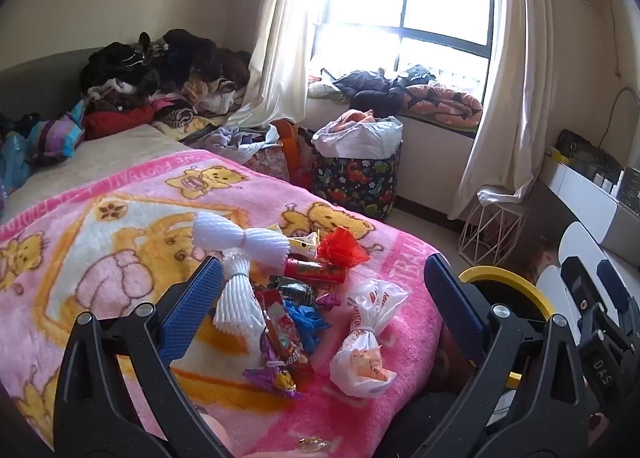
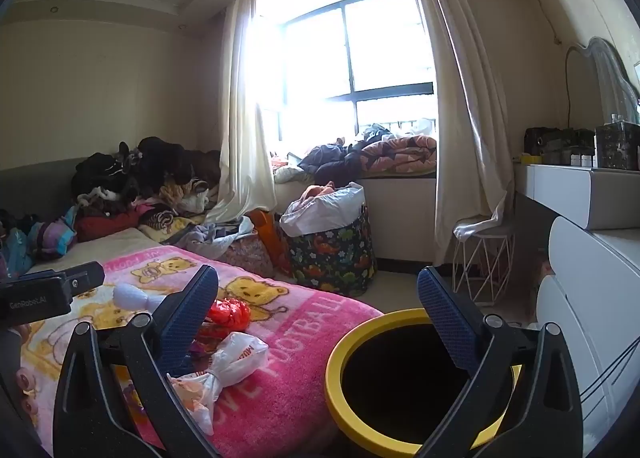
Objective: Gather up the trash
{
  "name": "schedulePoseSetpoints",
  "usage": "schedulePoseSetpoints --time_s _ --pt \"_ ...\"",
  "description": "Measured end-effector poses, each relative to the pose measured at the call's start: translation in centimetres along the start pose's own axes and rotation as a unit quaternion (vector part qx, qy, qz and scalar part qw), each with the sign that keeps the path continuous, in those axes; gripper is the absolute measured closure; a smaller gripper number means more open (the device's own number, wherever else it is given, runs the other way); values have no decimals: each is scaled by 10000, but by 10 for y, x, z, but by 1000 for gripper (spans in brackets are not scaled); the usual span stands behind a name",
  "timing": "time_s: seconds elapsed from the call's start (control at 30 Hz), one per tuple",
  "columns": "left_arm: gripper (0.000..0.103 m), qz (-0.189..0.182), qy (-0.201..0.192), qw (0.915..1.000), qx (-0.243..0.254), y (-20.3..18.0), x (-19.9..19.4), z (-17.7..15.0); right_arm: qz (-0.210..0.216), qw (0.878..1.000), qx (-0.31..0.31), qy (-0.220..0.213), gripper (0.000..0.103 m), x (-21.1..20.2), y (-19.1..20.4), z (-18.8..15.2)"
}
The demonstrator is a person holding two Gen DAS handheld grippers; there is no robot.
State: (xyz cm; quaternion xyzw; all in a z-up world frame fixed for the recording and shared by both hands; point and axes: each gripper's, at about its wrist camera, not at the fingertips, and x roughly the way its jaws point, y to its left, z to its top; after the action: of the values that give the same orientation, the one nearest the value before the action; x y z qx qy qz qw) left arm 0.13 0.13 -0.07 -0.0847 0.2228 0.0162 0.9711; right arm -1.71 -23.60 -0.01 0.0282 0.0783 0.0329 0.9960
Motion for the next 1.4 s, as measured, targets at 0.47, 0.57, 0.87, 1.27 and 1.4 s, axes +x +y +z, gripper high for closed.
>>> schedulePoseSetpoints --time_s 0.47,0.57,0.87,1.27,1.4 --pt "10 34 -154 9998 99 0 0 -3 41 9999 115 84 6 0 -3 1" --pt "10 39 -186 9998 106 -2 -3 -2 34 9999 100 117 6 2 -1 -2" --pt "10 41 -198 9997 115 -2 -4 -2 -32 9999 77 136 6 2 -1 -1" --pt "10 37 -214 9997 114 -2 -4 -2 -45 9999 87 135 6 1 -2 -1" --pt "10 34 -214 9997 118 -2 -4 -2 -37 9998 86 157 6 1 -2 -1"
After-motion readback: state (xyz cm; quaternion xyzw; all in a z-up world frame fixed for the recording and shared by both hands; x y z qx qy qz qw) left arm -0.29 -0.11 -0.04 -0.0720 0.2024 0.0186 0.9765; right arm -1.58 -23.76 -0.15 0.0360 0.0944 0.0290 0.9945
